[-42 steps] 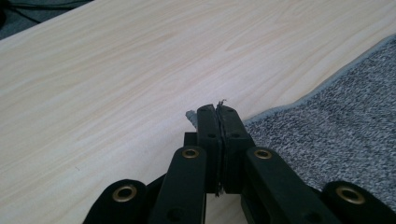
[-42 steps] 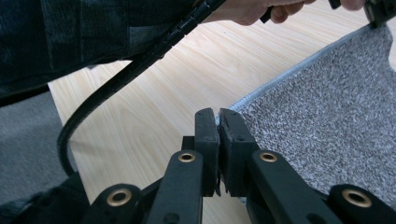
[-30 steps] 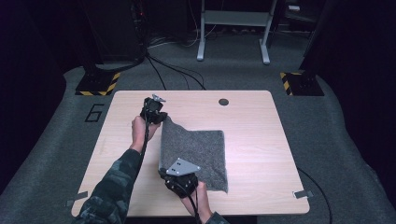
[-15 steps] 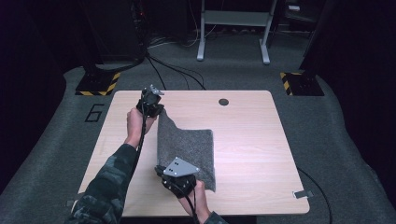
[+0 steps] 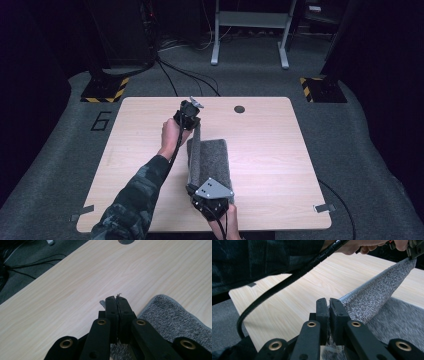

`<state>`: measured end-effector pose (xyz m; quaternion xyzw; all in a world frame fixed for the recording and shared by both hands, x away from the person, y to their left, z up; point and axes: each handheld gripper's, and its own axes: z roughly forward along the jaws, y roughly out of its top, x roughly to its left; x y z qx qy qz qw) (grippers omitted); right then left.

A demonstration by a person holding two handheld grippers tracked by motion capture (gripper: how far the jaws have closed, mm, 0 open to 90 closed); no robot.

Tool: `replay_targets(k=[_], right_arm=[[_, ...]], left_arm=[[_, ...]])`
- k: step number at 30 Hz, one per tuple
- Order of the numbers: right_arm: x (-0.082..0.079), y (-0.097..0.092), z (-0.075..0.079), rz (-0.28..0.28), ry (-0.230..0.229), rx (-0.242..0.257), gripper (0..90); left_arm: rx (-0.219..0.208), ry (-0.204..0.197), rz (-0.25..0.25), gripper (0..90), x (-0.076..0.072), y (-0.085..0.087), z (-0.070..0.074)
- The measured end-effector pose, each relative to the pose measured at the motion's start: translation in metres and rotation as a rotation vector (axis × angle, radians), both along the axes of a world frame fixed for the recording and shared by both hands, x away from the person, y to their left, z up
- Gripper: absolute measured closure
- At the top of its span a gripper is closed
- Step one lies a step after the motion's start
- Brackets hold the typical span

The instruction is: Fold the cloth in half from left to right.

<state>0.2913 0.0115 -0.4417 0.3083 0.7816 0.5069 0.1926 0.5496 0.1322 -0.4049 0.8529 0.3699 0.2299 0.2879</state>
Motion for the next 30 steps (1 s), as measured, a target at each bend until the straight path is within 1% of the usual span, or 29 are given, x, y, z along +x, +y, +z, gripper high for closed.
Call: replay_targets(k=[1,4,5,6,7,9,10,12,13,14,18,19,22,23,24,25,26,29,30], right_arm=[[-0.001,-0.004,-0.004,-0.012,0.003,-0.005,85.9],[-0.002,-0.008,-0.007,-0.019,0.015,-0.013,85.7],[-0.003,-0.012,-0.009,-0.03,0.022,-0.016,85.5],[-0.003,-0.012,-0.009,-0.03,0.022,-0.016,85.5],[-0.004,-0.016,-0.011,-0.039,0.03,-0.025,85.4],[-0.004,-0.018,-0.012,-0.038,0.033,-0.025,85.2],[-0.005,-0.02,-0.014,-0.047,0.043,-0.029,85.1],[-0.005,-0.022,-0.015,-0.047,0.045,-0.029,85.1],[-0.005,-0.025,-0.017,-0.06,0.051,-0.04,85.1],[-0.005,-0.026,-0.019,-0.059,0.058,-0.039,85.0],[-0.004,-0.027,-0.025,-0.086,0.065,-0.064,84.9],[-0.004,-0.029,-0.027,-0.084,0.068,-0.067,84.8],[-0.004,-0.033,-0.033,-0.104,0.084,-0.08,84.8],[-0.004,-0.035,-0.034,-0.117,0.088,-0.079,84.7],[-0.004,-0.038,-0.035,-0.116,0.093,-0.082,84.8],[-0.004,-0.039,-0.036,-0.129,0.101,-0.084,84.7],[-0.004,-0.042,-0.036,-0.129,0.097,-0.086,84.5],[-0.004,-0.047,-0.037,-0.144,0.109,-0.083,84.3],[-0.003,-0.048,-0.039,-0.154,0.114,-0.081,84.3]], left_arm=[[-0.001,0.003,-0.005,88.4,0.0,-0.003,-0.001],[-0.006,0.006,-0.015,88.4,0.0,-0.012,-0.002],[0.002,0.011,-0.02,88.3,0.0,-0.014,-0.003],[0.0,0.012,-0.024,88.3,0.0,-0.016,-0.004],[-0.001,0.013,-0.026,88.2,0.0,-0.019,-0.005],[0.01,0.019,-0.036,88.2,0.0,-0.024,-0.007],[0.014,0.022,-0.037,88.0,0.0,-0.026,-0.009],[0.021,0.031,-0.039,88.0,0.001,-0.029,-0.012],[0.027,0.035,-0.041,87.9,0.002,-0.031,-0.014],[0.028,0.043,-0.042,87.8,0.003,-0.033,-0.016],[0.049,0.061,-0.048,87.8,0.005,-0.04,-0.025],[0.046,0.064,-0.042,87.9,0.005,-0.041,-0.027],[0.05,0.075,-0.042,87.9,0.007,-0.045,-0.032],[0.058,0.075,-0.047,87.9,0.007,-0.046,-0.033],[0.049,0.078,-0.045,87.9,0.007,-0.048,-0.034],[0.053,0.083,-0.048,87.8,0.007,-0.05,-0.035],[0.056,0.079,-0.049,87.8,0.007,-0.051,-0.036],[0.057,0.085,-0.05,87.8,0.007,-0.055,-0.038],[0.067,0.083,-0.054,87.8,0.008,-0.056,-0.039]])
